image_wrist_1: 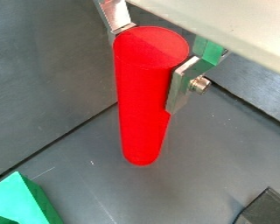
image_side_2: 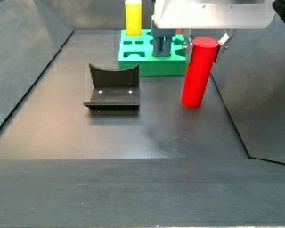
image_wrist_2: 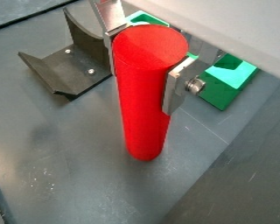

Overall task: Pick up the round object. Move up. Move to above the board. Insert the round object.
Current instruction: Pick up the round object, then move up, then move to above the board.

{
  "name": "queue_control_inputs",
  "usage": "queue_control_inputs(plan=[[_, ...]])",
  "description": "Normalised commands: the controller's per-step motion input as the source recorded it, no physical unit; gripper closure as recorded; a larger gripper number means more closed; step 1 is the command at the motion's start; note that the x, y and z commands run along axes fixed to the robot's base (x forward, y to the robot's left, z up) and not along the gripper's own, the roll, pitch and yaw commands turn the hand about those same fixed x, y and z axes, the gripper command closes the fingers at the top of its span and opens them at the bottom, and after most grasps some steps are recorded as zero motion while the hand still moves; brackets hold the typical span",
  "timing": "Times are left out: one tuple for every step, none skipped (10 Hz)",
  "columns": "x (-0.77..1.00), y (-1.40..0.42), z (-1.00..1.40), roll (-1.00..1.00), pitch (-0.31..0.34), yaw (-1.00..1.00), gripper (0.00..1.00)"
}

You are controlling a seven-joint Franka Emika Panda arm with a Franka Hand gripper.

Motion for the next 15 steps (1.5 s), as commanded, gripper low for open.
queue_control_inputs(plan=[[0.00, 0.00, 0.00, 0.00, 0.000, 0.00, 1.00], [0.00, 0.00, 0.00, 0.00, 0.000, 0.00, 1.00], [0.00, 0.00, 0.00, 0.00, 0.000, 0.00, 1.00], [0.00, 0.00, 0.00, 0.00, 0.000, 0.00, 1.00], [0.00, 0.00, 0.00, 0.00, 0.000, 0.00, 1.00], [0.00, 0.00, 0.00, 0.00, 0.000, 0.00, 1.00], [0.00, 0.00, 0.00, 0.00, 0.000, 0.00, 1.00], [0.00, 0.00, 0.00, 0.00, 0.000, 0.00, 1.00], [0.00, 0.00, 0.83, 0.00, 0.000, 0.00, 1.00], [-0.06, 0.07, 0.75, 0.00, 0.051, 0.03, 1.00], [-0.08, 0.07, 0.63, 0.01, 0.082, 0.03, 1.00], [-0.06, 0.05, 0.50, 0.02, 0.079, 0.01, 1.00], [-0.03, 0.03, 0.30, 0.04, 0.075, 0.00, 1.00], [-0.09, -0.10, 1.00, -0.19, 0.055, -0.15, 1.00], [-0.09, -0.10, 1.00, -0.18, 0.056, -0.14, 1.00]])
